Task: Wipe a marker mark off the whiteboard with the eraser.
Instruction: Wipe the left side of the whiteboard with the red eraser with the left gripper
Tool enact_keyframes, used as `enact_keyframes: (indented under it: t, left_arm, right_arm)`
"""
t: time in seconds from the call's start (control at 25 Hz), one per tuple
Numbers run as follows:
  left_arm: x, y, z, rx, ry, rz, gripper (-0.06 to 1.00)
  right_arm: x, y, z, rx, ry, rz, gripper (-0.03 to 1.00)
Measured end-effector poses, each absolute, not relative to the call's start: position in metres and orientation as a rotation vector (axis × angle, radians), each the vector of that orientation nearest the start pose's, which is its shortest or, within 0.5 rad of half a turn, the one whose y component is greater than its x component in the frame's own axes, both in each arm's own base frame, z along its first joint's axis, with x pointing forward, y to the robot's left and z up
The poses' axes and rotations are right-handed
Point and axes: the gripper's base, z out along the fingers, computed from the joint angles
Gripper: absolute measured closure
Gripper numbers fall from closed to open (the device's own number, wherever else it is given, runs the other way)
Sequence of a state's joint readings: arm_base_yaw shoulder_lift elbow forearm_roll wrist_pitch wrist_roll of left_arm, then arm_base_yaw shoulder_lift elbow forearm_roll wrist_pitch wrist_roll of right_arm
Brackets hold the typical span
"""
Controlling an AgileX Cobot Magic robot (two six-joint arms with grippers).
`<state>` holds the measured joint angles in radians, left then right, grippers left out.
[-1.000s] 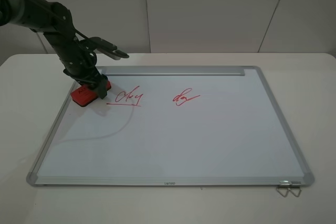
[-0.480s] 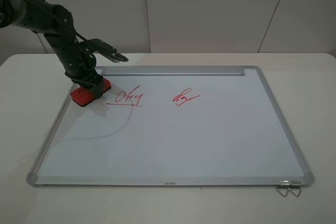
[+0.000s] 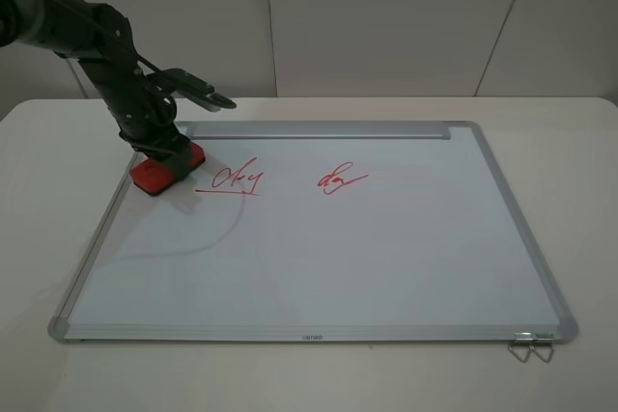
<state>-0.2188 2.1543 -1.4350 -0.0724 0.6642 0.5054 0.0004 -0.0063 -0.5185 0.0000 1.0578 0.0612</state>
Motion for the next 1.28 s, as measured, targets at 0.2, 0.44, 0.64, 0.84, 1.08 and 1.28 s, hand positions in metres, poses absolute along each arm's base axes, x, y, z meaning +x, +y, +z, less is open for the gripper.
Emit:
enact_keyframes:
  t: [0.2, 0.44, 0.64, 0.84, 1.08, 1.28]
  left_arm:
    - [0.412, -0.103, 0.143, 0.912, 2.69, -0.071, 0.37]
    - [0.391, -0.146, 0.144, 1.093, 2.718, -0.121, 0.37]
    - [0.367, -0.195, 0.144, 1.275, 2.665, -0.14, 0.37]
    - [0.344, -0.231, 0.144, 1.364, 2.643, -0.149, 0.37]
    - [0.349, -0.231, 0.144, 1.276, 2.637, -0.083, 0.37]
    - [0.359, -0.233, 0.147, 1.19, 2.554, -0.053, 0.37]
  right_arm:
    - [-0.008, 0.0, 0.283, 0.061, 2.016, 0.039, 0.14]
    - [-0.008, 0.0, 0.283, 0.061, 2.016, 0.039, 0.14]
    - [-0.008, 0.0, 0.283, 0.061, 2.016, 0.039, 0.14]
    - [-0.008, 0.0, 0.283, 0.061, 2.016, 0.039, 0.14]
    - [-0.008, 0.0, 0.283, 0.061, 2.016, 0.039, 0.14]
    - [-0.008, 0.0, 0.283, 0.061, 2.016, 0.039, 0.14]
